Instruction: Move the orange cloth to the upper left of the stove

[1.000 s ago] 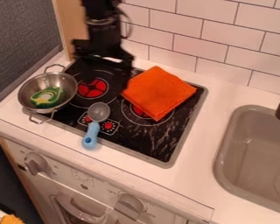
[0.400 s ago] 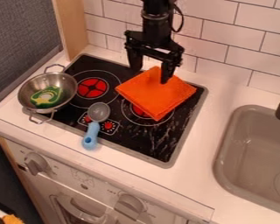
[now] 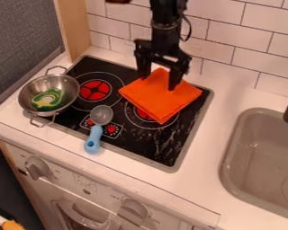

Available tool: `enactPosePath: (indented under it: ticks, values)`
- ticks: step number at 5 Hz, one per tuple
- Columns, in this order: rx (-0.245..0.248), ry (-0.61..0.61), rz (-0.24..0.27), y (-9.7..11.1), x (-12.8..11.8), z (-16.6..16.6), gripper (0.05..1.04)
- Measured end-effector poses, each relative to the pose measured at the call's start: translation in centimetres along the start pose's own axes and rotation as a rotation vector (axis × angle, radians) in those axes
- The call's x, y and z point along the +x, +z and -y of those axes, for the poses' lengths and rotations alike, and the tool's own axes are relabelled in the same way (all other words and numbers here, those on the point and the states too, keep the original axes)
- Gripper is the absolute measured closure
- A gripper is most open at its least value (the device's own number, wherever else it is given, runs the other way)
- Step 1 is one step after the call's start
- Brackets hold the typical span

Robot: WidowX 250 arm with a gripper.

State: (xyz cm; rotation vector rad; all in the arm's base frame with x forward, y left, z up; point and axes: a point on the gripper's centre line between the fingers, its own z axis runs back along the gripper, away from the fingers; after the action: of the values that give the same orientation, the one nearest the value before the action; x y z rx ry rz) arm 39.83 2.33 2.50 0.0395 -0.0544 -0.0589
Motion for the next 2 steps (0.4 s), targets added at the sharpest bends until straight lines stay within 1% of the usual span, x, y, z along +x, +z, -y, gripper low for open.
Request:
enactPosePath:
  ticks: [1,2]
  values:
    - [-0.012,-0.005,-0.016,-0.86,-0.82,-0.44,0.082]
    - [0.002,-0.028,-0.015,-1.28,-1.13,-1.02,0.082]
